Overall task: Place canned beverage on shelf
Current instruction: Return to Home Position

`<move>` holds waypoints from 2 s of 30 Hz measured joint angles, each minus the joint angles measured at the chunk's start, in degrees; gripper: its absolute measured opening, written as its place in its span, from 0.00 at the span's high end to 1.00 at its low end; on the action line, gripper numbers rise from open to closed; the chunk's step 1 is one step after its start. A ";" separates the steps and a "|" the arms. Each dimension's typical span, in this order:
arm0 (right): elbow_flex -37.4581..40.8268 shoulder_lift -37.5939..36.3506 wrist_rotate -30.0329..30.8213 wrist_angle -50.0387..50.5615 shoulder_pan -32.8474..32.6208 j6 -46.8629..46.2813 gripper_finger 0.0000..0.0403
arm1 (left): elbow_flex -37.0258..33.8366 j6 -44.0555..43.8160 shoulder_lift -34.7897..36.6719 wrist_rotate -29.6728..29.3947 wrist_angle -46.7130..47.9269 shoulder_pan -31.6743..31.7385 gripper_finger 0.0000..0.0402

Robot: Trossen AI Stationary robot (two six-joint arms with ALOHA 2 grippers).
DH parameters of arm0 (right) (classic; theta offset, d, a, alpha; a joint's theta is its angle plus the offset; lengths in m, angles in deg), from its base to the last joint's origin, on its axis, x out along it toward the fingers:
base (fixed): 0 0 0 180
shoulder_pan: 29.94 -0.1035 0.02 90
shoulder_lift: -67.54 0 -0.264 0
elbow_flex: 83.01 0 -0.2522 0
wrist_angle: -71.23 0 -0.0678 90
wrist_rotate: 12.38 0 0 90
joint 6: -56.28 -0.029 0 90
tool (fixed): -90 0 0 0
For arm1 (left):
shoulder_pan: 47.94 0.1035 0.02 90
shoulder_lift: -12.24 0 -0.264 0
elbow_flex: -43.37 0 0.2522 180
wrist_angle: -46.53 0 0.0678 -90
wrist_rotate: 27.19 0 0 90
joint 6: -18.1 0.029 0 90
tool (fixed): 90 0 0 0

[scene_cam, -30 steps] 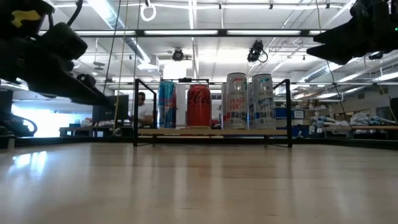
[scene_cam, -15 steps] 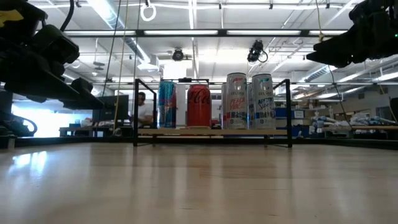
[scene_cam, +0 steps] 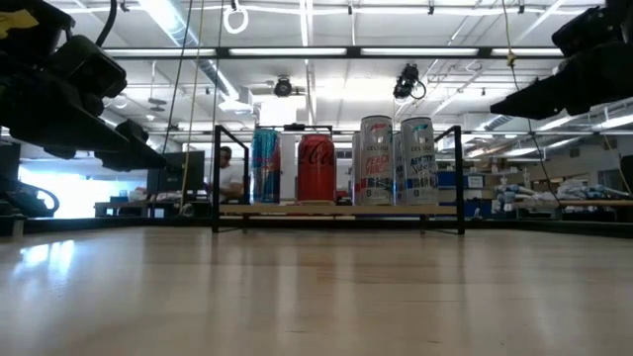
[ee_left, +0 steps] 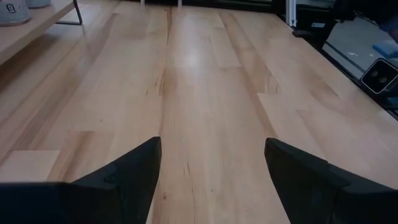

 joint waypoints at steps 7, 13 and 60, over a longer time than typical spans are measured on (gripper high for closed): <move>0.00 0.00 -11.46 -0.21 -0.02 -0.91 0.11 | 0.00 -0.39 0.00 -0.08 0.03 0.00 0.28; 0.00 0.00 -12.58 0.87 -0.02 -1.75 0.11 | 0.00 -0.36 0.00 -0.08 0.14 0.00 0.28; 0.02 -0.59 -12.68 -2.19 0.19 -13.79 0.11 | -0.02 -0.29 25.38 0.05 0.34 1.16 0.28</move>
